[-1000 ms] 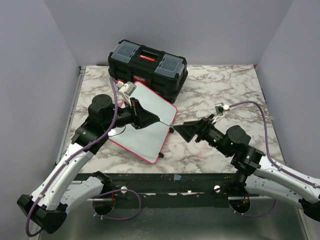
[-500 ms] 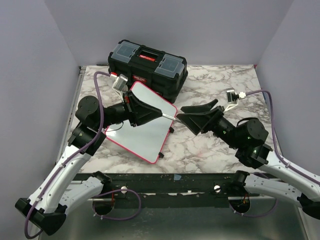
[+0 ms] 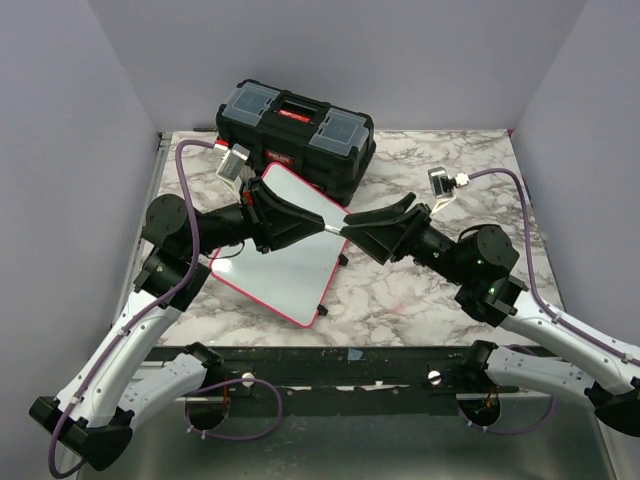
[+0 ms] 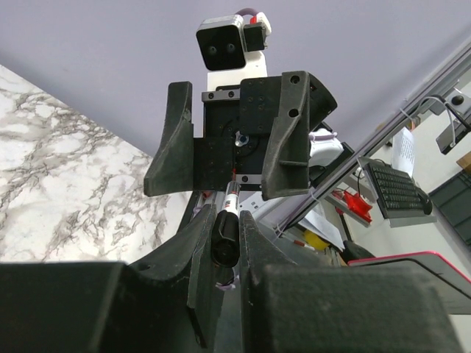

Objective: Write a sentence on the whiteboard
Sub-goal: Open the pen cap from the whiteboard marker.

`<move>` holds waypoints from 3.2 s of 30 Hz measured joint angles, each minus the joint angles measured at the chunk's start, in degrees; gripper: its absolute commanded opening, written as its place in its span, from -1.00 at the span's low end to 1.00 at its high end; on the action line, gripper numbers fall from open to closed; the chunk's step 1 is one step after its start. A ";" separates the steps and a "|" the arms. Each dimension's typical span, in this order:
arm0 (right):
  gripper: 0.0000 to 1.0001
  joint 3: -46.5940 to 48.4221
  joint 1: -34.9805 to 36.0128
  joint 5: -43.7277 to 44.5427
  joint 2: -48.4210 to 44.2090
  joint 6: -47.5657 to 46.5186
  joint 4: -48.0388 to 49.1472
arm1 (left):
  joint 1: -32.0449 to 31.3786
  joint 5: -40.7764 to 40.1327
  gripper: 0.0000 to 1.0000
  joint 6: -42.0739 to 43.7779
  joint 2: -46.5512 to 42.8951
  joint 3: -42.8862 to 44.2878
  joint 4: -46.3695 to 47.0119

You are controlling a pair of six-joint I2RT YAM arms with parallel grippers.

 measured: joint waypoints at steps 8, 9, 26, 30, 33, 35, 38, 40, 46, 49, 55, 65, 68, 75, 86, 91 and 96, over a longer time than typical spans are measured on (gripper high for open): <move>0.20 1.16 -0.26 -4.81 3.10 3.10 3.13 | 0.07 -0.11 -1.00 0.02 -0.22 0.00 0.44; 0.16 1.25 -0.26 -5.03 3.32 3.34 3.45 | 0.17 -0.22 -1.00 0.00 -0.35 0.00 0.63; -0.30 2.71 -0.31 -6.62 5.44 5.70 6.47 | 0.22 -3.63 -1.00 -0.37 -1.57 -1.79 3.93; -0.41 2.78 -0.35 -6.75 5.90 5.90 6.93 | 0.22 -4.39 -1.00 -0.50 -1.97 -2.23 4.46; -0.44 2.78 -0.35 -6.97 6.32 6.27 7.15 | 0.22 -4.72 -1.00 -0.72 -2.29 -2.82 5.18; -0.44 2.78 -0.37 -7.02 6.60 6.40 7.39 | 0.24 -5.09 -1.00 -0.98 -2.51 -3.26 5.57; -0.44 2.78 -0.37 -7.08 6.80 6.73 7.72 | 0.24 -5.53 -1.00 -1.38 -2.75 -3.91 6.38; -0.44 2.78 -0.37 -7.13 6.91 6.75 7.98 | 0.26 -5.55 -1.00 -1.49 -2.78 -3.98 6.56; -0.45 2.89 -0.63 -7.78 7.28 6.80 8.33 | 0.28 -5.60 -1.00 -1.40 -2.78 -3.98 6.51; -0.45 2.91 -0.70 -7.93 7.45 6.84 8.48 | 0.35 -5.60 -1.00 -1.01 -2.80 -3.96 6.38; -0.45 2.91 -0.70 -8.02 7.52 6.97 8.63 | 0.35 -5.64 -1.00 0.46 -3.06 -3.91 5.42; -0.45 2.93 -0.70 -9.31 7.87 6.97 8.61 | 0.33 -5.75 -1.00 4.42 -3.56 -1.75 -0.52; -0.45 2.95 -0.70 -9.60 7.93 6.97 8.63 | 0.33 -5.73 -1.00 5.22 -3.48 -1.11 -1.60; -0.44 2.99 -0.70 -9.73 7.96 6.97 8.63 | 0.33 -5.68 -1.00 6.45 -3.06 0.00 -3.54; -0.52 2.99 -0.72 -10.36 8.09 6.97 9.01 | 0.33 -5.70 -1.00 6.67 -3.74 -0.52 -4.02; -0.60 2.99 -0.72 -10.95 8.20 7.19 9.62 | 0.35 -5.70 -1.00 6.73 -4.09 -0.70 -4.28; -0.76 2.99 -0.79 -11.67 8.39 7.34 10.01 | 0.50 -5.70 -1.00 6.73 -4.63 -1.29 -4.28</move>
